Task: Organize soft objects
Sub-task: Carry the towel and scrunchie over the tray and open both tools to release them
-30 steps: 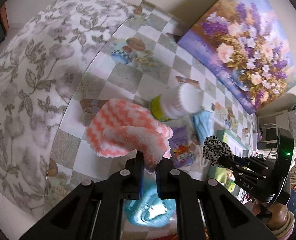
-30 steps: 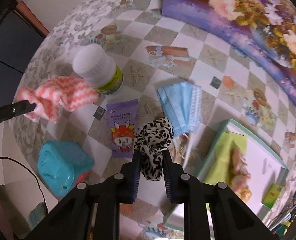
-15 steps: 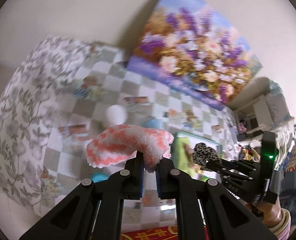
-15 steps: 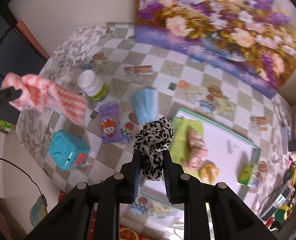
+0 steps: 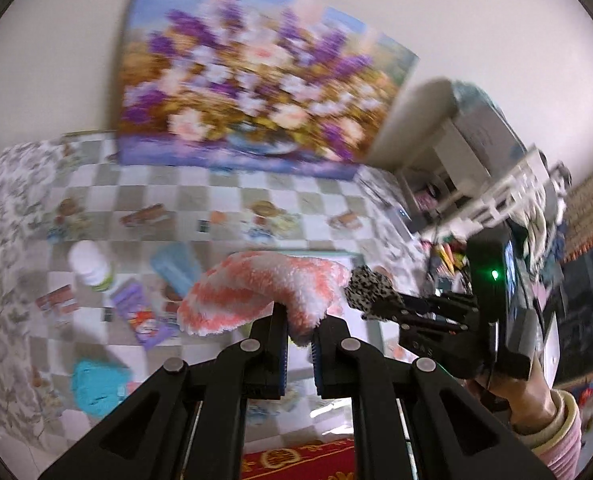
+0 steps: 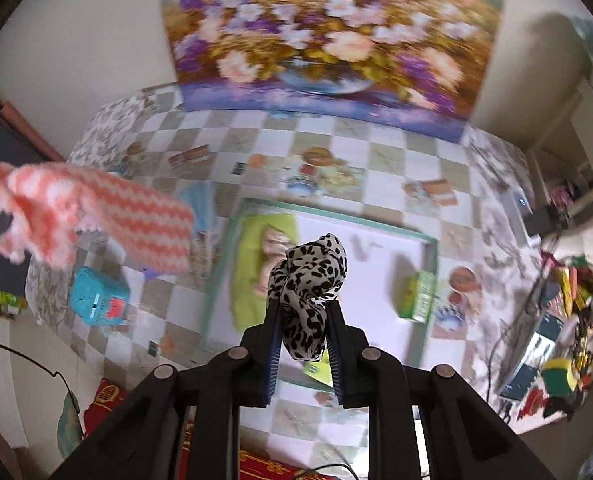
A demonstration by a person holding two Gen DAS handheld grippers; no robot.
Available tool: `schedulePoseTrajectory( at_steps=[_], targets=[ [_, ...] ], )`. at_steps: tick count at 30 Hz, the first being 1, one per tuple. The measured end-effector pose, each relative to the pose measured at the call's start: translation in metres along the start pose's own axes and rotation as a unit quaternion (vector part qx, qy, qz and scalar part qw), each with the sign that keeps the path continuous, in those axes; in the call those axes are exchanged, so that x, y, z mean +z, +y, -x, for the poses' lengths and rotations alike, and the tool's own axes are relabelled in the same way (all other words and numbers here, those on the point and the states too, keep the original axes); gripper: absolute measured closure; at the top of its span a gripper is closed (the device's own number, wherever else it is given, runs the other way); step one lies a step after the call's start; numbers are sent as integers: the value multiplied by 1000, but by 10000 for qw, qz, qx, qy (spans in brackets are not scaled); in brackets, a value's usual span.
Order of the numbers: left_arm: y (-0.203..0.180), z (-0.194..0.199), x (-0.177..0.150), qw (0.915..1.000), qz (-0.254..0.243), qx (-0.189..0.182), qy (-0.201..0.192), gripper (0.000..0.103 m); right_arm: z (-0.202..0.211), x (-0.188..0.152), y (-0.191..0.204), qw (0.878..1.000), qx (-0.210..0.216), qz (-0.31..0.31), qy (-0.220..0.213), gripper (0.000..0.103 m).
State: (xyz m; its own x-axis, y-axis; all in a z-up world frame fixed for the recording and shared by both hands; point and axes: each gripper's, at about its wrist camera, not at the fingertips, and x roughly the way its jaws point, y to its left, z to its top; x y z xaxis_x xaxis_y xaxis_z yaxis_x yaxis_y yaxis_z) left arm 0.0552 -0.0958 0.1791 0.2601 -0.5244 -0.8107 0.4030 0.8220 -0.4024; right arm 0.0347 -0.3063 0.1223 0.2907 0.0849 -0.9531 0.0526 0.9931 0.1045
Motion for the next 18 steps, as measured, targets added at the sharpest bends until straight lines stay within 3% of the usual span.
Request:
schedulePoseTrajectory(
  at_steps=[8, 18],
  targets=[
    [-57, -64, -6, 9982, -315, -107, 500, 93, -16, -18, -58, 9991, -18, -390, 183, 81],
    [-64, -152, -7, 9948, -213, -52, 998, 93, -61, -24, -87, 9969, 112, -595, 493, 80]
  ],
)
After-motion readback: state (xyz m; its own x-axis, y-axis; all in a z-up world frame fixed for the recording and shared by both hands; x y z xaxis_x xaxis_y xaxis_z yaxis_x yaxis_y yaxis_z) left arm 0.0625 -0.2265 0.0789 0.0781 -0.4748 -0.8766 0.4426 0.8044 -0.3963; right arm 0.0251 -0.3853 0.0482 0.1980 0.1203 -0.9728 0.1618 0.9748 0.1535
